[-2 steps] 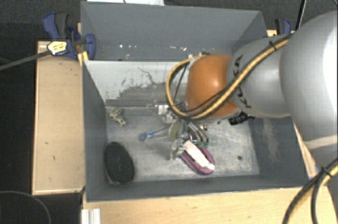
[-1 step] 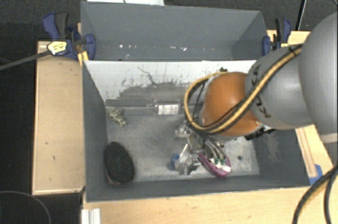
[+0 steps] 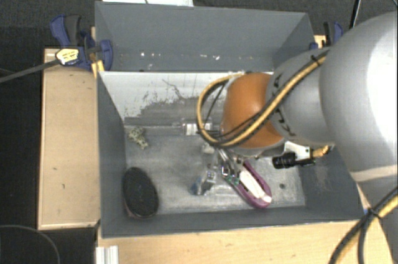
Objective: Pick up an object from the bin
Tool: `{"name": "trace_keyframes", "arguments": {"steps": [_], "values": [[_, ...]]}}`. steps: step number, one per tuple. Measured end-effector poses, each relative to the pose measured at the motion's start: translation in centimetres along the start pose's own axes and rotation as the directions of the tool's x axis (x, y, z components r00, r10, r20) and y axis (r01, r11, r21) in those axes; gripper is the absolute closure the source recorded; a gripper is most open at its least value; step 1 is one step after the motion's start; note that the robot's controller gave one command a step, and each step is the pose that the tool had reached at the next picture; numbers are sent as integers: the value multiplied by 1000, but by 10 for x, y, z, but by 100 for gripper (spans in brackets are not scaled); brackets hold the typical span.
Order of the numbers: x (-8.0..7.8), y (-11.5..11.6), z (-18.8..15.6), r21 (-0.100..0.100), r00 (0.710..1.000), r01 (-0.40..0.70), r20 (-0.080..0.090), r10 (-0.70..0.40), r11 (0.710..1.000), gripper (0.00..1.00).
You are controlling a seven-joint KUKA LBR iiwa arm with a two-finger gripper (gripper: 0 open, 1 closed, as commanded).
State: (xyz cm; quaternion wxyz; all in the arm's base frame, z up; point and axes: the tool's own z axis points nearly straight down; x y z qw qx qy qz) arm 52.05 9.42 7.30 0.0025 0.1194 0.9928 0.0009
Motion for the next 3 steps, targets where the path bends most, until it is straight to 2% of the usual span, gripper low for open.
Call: {"name": "trace_keyframes", "arguments": {"steps": [1, 2, 3], "values": [[-3, 1, -2, -4, 1000, -3, 10, 3, 1000, 100], [-5, 1, -31, 0, 1000, -3, 0, 3, 1000, 100], [-6, 1, -82, -1, 1000, 0, 2, 0, 1000, 100]]}}
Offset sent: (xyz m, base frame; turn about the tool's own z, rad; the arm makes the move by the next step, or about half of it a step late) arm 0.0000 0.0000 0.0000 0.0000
